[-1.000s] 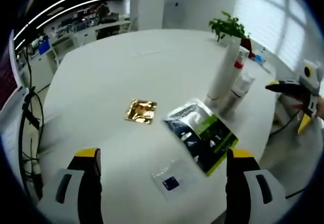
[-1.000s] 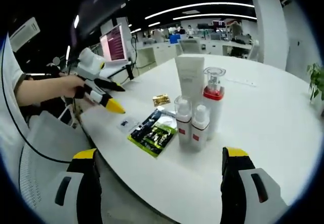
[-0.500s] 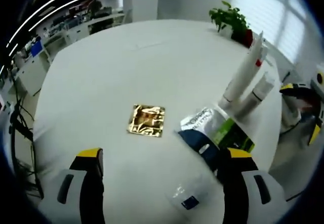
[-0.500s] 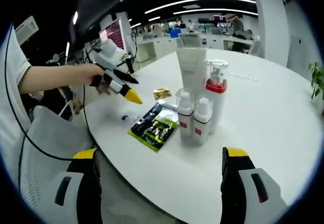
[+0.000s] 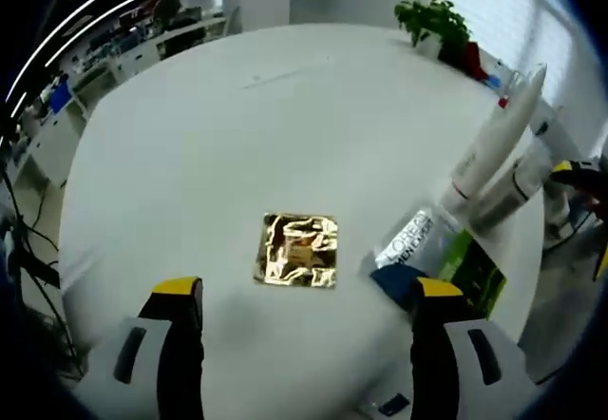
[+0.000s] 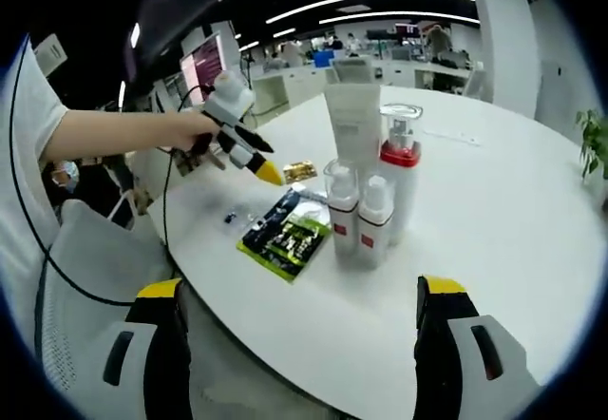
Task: Arrange the skincare products in the storage area until every visible bottle or jar stands upright without overlapping.
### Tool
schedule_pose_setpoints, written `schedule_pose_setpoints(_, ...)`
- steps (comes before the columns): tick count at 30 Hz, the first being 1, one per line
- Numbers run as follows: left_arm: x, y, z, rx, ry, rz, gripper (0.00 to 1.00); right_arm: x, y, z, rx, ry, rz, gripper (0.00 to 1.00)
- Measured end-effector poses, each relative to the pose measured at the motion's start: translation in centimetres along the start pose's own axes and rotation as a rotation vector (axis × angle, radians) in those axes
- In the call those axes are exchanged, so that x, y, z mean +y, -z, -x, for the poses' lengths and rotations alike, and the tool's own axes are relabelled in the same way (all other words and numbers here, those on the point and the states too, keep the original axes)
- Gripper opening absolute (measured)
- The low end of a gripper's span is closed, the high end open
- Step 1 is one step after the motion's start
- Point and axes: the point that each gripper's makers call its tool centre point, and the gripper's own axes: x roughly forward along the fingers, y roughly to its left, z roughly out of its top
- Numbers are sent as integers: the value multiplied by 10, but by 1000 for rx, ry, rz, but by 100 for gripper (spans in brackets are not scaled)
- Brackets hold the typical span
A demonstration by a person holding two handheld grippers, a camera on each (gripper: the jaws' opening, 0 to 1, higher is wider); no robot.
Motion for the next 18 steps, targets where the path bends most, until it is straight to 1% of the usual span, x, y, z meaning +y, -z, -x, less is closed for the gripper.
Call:
schedule_pose_setpoints(4, 9, -2, -13, 14, -10, -13, 74, -1, 1, 0, 0, 3, -9, 99)
schedule_pose_setpoints(7, 15, -1, -22, 38, -20, -38, 72, -3, 0, 1, -4, 14, -12, 99)
schedule_pose_setpoints(9, 17, -1, -27, 47, -16, -39, 70, -4, 0, 1, -8, 15, -17, 99)
schedule_pose_setpoints(11, 16, 0, -25, 51, -12, -31, 69, -4, 0, 1, -7, 16, -18, 99)
schedule_pose_setpoints(15, 13, -3, -29, 61, 1, -28, 65, -4, 0, 2, -8, 19, -20, 99)
schedule_pose_setpoints(17, 13, -6, -34, 73, 6, -28, 62, -5, 0, 2, -13, 22, -23, 99)
schedule_pose_setpoints(18, 12, -7, -36, 77, 20, -19, 61, -6, 0, 3, -14, 22, -27, 99)
